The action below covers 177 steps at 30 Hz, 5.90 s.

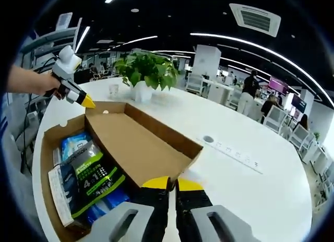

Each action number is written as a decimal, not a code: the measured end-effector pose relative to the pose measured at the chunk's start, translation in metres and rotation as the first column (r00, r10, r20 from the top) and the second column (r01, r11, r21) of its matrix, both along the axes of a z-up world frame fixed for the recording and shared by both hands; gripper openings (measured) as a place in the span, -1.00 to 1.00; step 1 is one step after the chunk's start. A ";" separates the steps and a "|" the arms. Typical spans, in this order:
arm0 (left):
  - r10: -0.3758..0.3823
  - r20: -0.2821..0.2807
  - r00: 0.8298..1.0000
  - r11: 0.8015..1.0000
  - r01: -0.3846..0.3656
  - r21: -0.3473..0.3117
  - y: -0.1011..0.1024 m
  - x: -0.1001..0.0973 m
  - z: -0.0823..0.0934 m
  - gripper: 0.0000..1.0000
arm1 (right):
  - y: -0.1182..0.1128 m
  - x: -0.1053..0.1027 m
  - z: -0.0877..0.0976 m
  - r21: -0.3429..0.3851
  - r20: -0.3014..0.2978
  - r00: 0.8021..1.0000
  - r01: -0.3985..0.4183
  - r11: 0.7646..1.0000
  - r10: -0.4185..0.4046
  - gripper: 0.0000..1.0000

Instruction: Operate the shoe box by opening the lid, removing the specified soft item, and placing it in the target area until the item is outside and the box remains undamaged.

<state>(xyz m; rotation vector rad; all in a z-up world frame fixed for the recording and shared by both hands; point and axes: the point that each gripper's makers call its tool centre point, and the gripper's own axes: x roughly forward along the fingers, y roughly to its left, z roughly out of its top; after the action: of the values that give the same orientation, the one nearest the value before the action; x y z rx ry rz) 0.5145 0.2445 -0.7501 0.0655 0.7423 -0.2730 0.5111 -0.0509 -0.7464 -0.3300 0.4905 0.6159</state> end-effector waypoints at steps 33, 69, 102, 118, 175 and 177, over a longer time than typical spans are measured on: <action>-0.019 0.042 0.999 0.998 0.017 0.053 0.000 -0.006 0.006 -0.78 | 0.001 -0.008 0.004 0.042 -0.021 1.000 0.009 0.999 -0.008 -0.85; -0.069 0.119 0.990 0.996 0.062 0.060 -0.025 -0.069 0.031 -0.55 | 0.042 -0.054 -0.002 0.091 -0.117 0.988 -0.088 0.992 0.098 -0.72; -0.131 0.022 0.991 0.991 0.132 -0.034 -0.064 -0.110 -0.014 -0.56 | 0.074 -0.047 -0.042 0.037 -0.335 0.937 -0.091 0.995 0.098 -0.79; -0.168 -0.085 0.982 0.983 0.161 -0.083 -0.073 -0.122 -0.034 -0.53 | 0.071 -0.050 -0.050 -0.018 -0.332 0.938 -0.115 0.993 0.103 -0.87; -0.208 -0.169 0.963 0.972 0.184 -0.148 -0.093 -0.130 -0.050 -1.00 | 0.079 -0.056 -0.029 0.319 -0.431 0.898 0.057 0.946 0.092 -1.00; -0.205 -0.163 0.965 0.972 0.180 -0.154 -0.092 -0.130 -0.048 -1.00 | 0.079 -0.055 -0.026 0.314 -0.413 0.906 0.043 0.948 0.096 -1.00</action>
<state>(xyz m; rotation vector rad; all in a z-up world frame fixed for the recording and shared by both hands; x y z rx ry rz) 0.3848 0.1523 -0.7977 -0.0182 0.8942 -0.5209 0.4557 0.0283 -0.7727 0.1122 0.7934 0.7863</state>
